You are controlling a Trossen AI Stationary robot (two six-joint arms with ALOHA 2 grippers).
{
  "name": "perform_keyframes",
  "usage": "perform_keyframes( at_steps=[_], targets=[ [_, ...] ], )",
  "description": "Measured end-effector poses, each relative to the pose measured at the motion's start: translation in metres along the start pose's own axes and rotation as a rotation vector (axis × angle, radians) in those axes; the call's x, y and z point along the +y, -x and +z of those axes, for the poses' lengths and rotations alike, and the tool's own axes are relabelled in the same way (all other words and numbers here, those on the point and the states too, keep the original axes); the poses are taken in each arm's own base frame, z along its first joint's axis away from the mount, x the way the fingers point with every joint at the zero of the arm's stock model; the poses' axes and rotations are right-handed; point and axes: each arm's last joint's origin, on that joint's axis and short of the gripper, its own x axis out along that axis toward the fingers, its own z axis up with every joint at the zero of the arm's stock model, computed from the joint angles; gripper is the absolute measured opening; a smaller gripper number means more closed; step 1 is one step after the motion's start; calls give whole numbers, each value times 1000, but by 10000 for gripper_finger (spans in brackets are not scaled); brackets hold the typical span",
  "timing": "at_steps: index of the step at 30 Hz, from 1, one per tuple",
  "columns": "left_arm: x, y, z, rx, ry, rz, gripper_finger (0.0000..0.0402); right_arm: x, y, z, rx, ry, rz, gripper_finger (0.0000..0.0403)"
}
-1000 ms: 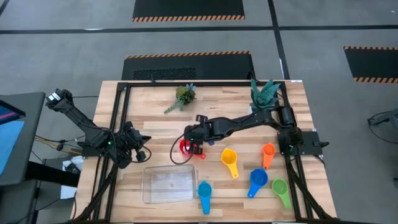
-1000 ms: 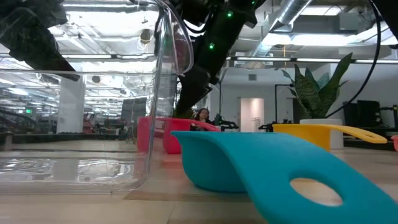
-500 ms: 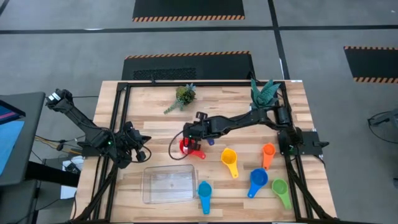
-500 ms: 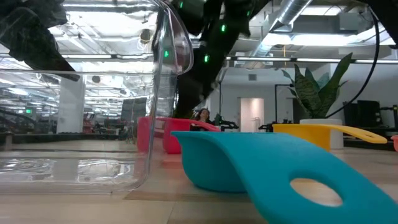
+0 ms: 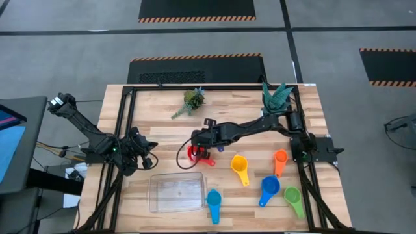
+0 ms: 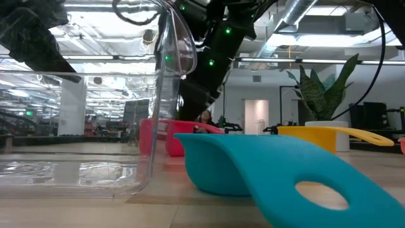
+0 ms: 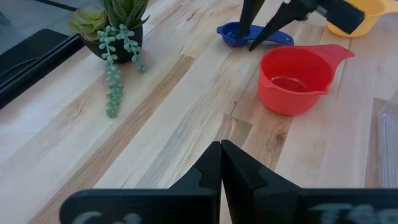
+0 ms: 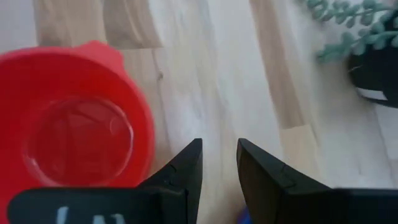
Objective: Nest measuring cups in basket
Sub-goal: Move the red measuring cup to the center of the table, then stack the blue measuring cup on the red measuring cup
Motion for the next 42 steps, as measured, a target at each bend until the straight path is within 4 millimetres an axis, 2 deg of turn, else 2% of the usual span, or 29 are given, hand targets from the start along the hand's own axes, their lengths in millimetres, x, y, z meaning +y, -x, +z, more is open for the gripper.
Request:
perform_keyframes(
  at_steps=[10, 18, 23, 29, 34, 39, 42],
  targets=[
    [0, 0, 0, 0, -1, 0, 0, 8, 4, 2, -15, 7, 79, 123],
    [0, 0, 0, 0, -1, 1, 0, 25, 10, 1, -37, 70, 106, 123],
    [0, 0, 0, 0, -2, 1, 0, 34, 14, 7, -113, 98, 121, 123],
    [0, 0, 0, -1, -1, 1, 0, 38, 15, 12, -167, 102, 228, 123],
    [0, 0, 0, -1, -1, 1, 0, 37, 15, 13, -174, 107, 198, 123],
    [0, 0, 0, -1, -2, 1, 0, 35, 28, 19, -168, 115, 201, 123],
    [0, 0, 0, -1, -2, 1, 0, 40, 34, 14, -99, 151, 205, 123]
  ],
)
